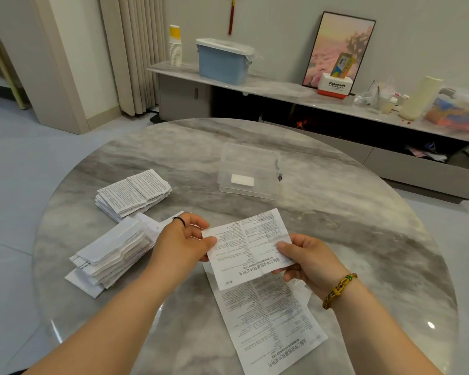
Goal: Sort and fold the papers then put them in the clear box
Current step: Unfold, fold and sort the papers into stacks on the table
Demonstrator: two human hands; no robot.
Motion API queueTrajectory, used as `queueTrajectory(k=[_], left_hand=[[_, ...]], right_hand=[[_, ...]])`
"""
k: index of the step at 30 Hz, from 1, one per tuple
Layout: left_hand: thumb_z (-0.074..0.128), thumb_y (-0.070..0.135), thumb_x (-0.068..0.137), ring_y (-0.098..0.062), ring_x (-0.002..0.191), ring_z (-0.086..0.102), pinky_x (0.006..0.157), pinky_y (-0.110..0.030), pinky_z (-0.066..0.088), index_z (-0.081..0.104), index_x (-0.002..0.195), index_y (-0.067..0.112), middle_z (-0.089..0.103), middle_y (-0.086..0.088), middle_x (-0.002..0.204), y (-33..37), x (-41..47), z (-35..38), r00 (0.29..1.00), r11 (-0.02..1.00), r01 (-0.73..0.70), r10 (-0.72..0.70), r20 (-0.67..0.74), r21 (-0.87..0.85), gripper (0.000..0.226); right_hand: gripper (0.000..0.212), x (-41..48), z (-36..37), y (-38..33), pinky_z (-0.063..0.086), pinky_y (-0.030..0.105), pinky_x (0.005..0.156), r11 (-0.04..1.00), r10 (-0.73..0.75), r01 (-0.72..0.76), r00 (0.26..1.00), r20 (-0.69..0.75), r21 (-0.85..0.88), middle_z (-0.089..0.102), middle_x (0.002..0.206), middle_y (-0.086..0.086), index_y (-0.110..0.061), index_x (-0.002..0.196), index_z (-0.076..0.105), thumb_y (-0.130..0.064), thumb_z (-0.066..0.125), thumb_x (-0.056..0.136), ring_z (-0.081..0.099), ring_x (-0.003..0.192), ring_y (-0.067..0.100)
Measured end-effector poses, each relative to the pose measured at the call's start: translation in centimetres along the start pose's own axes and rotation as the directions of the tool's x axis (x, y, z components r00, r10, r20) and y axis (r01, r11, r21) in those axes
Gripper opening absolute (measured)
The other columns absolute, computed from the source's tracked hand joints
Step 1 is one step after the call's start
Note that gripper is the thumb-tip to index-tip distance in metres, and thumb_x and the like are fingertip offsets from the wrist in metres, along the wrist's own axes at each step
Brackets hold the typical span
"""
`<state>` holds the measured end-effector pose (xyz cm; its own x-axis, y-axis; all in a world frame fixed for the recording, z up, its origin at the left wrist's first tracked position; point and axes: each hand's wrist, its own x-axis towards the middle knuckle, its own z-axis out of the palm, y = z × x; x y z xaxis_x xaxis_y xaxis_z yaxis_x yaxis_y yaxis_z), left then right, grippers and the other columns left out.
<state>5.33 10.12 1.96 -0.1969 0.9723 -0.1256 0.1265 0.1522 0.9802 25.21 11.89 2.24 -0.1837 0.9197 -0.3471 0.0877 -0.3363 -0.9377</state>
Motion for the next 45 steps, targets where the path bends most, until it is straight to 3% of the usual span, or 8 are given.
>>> queueTrajectory(k=[7, 14, 18, 21, 26, 35, 40, 45], left_hand=[[0.054, 0.008, 0.088, 0.008, 0.053, 0.060, 0.063, -0.019, 0.047, 0.055, 0.078, 0.030, 0.065, 0.008, 0.072, 0.1, -0.6, -1.7, 0.995, 0.987, -0.095, 0.089, 0.051, 0.131, 0.024], [0.048, -0.001, 0.085, 0.011, 0.063, 0.059, 0.065, -0.012, 0.041, 0.059, 0.067, 0.028, 0.062, 0.016, 0.071, 1.2, -1.3, -7.4, 0.963, 0.944, -0.173, 0.222, -0.154, 0.280, 0.036], [0.049, 0.009, 0.088, -0.008, 0.066, 0.055, 0.062, -0.018, 0.040, 0.059, 0.076, 0.032, 0.060, 0.010, 0.077, 0.4, -0.8, -10.8, 0.950, 0.898, -0.052, 0.179, -0.255, 0.438, 0.028], [0.050, 0.019, 0.091, -0.019, 0.085, 0.059, 0.071, -0.022, 0.042, 0.059, 0.109, 0.026, 0.057, 0.002, 0.108, -0.8, -0.5, -12.6, 0.981, 0.798, 0.081, 0.042, -0.189, 0.598, 0.022], [0.054, 0.026, 0.089, -0.012, 0.119, 0.047, 0.089, -0.019, 0.037, 0.049, 0.125, 0.027, 0.047, 0.006, 0.132, -1.9, -0.1, -14.2, 0.999, 0.660, 0.051, -0.024, -0.046, 0.749, 0.036], [0.055, 0.031, 0.088, -0.006, 0.124, 0.040, 0.094, -0.018, 0.037, 0.042, 0.129, 0.034, 0.039, 0.016, 0.135, -2.9, 1.0, -14.6, 0.998, 0.614, -0.007, -0.048, 0.046, 0.790, 0.044], [0.054, 0.032, 0.088, -0.005, 0.124, 0.041, 0.096, -0.019, 0.039, 0.042, 0.130, 0.033, 0.037, 0.019, 0.136, -3.6, 1.5, -14.4, 0.997, 0.589, -0.052, -0.017, 0.076, 0.806, 0.044], [0.052, 0.031, 0.088, -0.006, 0.124, 0.040, 0.094, -0.018, 0.039, 0.040, 0.131, 0.034, 0.036, 0.018, 0.136, -3.6, 1.8, -14.1, 0.997, 0.584, -0.055, -0.015, 0.079, 0.810, 0.044]], right_hand=[[0.017, -0.1, 0.0, -0.2, 0.046, 0.016, 0.036, 0.998, 0.005, -0.002, 0.999, -0.037, 0.059, 0.071, 0.060, 0.002, -0.007, 0.087, 0.061, -0.002, 0.046, 0.092, 0.061, 0.042, 0.009], [0.018, 0.8, 1.6, -0.7, 0.044, 0.016, 0.035, 0.997, 0.034, -0.028, 0.996, -0.086, 0.071, 0.069, 0.063, 0.005, -0.007, 0.088, 0.060, -0.001, 0.043, 0.093, 0.061, 0.042, 0.009], [0.019, 2.6, 3.7, -1.9, 0.043, 0.014, 0.035, 0.999, 0.024, -0.021, 0.996, -0.080, 0.047, 0.068, 0.065, 0.005, -0.008, 0.087, 0.059, -0.002, 0.042, 0.094, 0.060, 0.041, 0.007], [0.019, 4.5, 6.0, -3.1, 0.040, 0.014, 0.035, 1.000, 0.009, -0.010, 0.998, -0.056, -0.014, 0.064, 0.075, 0.007, -0.011, 0.086, 0.056, -0.003, 0.041, 0.094, 0.058, 0.040, 0.004], [0.023, 8.3, 9.9, -4.9, 0.035, 0.014, 0.038, 0.992, -0.015, 0.010, 0.999, -0.041, -0.126, 0.062, 0.072, 0.002, -0.018, 0.080, 0.055, -0.006, 0.042, 0.095, 0.056, 0.037, 0.001], [0.018, 14.3, 16.8, -7.9, 0.029, 0.018, 0.048, 0.928, -0.045, 0.044, 0.999, 0.008, -0.369, 0.057, 0.071, -0.001, -0.014, 0.097, 0.059, -0.009, 0.042, 0.093, 0.047, 0.056, 0.008], [0.029, 16.2, 18.8, -7.8, 0.030, 0.006, 0.030, 0.880, -0.077, 0.088, 0.996, 0.043, -0.468, 0.057, 0.073, 0.005, 0.002, 0.116, 0.057, -0.001, 0.041, 0.092, 0.047, 0.050, 0.005], [0.030, 17.5, 19.2, -7.0, 0.038, 0.002, 0.040, 0.822, -0.105, 0.101, 0.994, 0.026, -0.560, 0.062, 0.107, 0.015, 0.002, 0.115, 0.058, 0.000, 0.041, 0.091, 0.051, 0.065, 0.011]])
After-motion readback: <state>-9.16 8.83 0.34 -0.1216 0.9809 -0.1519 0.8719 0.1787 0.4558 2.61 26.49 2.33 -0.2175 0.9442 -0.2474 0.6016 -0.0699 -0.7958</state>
